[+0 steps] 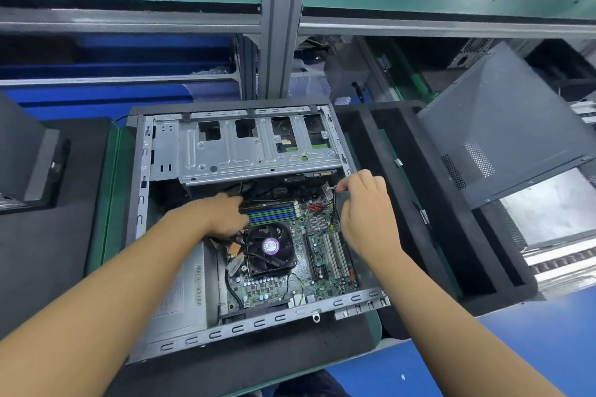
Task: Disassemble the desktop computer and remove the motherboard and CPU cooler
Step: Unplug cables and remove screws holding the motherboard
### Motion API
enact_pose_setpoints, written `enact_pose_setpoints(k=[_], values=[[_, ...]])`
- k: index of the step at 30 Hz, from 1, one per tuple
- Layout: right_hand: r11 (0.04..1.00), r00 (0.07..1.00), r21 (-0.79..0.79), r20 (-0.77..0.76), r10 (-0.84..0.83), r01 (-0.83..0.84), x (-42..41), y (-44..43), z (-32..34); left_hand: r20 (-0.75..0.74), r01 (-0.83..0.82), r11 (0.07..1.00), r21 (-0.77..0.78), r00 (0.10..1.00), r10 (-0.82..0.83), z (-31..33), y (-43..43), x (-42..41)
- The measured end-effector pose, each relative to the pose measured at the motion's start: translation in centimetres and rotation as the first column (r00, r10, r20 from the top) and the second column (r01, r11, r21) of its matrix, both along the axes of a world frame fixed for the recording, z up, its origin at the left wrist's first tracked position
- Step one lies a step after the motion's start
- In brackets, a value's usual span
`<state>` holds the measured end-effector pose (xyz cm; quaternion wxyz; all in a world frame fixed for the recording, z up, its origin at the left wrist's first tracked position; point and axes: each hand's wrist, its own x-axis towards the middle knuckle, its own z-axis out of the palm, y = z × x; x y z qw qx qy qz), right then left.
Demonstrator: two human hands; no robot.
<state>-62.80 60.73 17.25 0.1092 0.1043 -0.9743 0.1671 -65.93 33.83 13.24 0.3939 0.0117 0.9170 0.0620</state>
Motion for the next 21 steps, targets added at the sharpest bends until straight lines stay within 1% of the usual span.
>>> enact_pose_setpoints(k=[2,4,6,8,10,12,14,15,17,21], values=[[1.0,1.0,0.023,-0.018,0.017,-0.016,0.1,0.0,0.0,0.077,-0.023,1.0,0.006,0.997,0.023,0.3,-0.6,-0.5],[0.997,0.999,0.073,-0.03,0.022,-0.02,0.3,-0.1,0.0,0.076,-0.104,0.995,0.005,0.992,0.103,0.4,-1.0,-0.9],[0.986,0.999,0.167,-0.041,0.034,-0.026,0.5,-0.2,-0.1,0.039,-0.137,0.991,-0.016,0.99,0.137,0.0,-1.3,-1.2],[0.97,0.996,0.239,-0.055,0.067,-0.052,0.7,-0.2,-0.3,0.038,-0.148,0.986,-0.074,0.988,0.151,-0.5,-1.6,-1.1],[0.948,0.988,0.294,-0.053,0.143,-0.122,0.9,-0.3,-0.4,0.009,-0.135,0.979,-0.154,0.99,0.138,-0.6,-1.6,-1.0],[0.905,0.967,0.346,0.025,0.254,-0.247,0.9,-0.5,-0.4,-0.003,-0.137,0.972,-0.189,0.99,0.139,-0.5,-1.2,-1.2],[0.837,0.913,0.364,0.181,0.366,-0.408,0.7,-0.6,-0.5,-0.002,-0.129,0.978,-0.165,0.991,0.13,-0.4,-0.9,-1.5],[0.811,0.886,0.362,0.245,0.393,-0.46,0.5,-0.7,-0.5,-0.002,-0.113,0.983,-0.144,0.994,0.114,-0.4,-0.8,-1.7],[0.793,0.87,0.369,0.29,0.397,-0.485,0.1,-0.8,-0.4,0.019,-0.061,0.994,-0.093,0.998,0.063,-0.3,-0.9,-1.8],[0.778,0.869,0.399,0.324,0.375,-0.485,0.1,-1.0,-0.4,0.085,0.044,0.998,0.039,0.995,-0.047,0.0,-2.4,-1.1]])
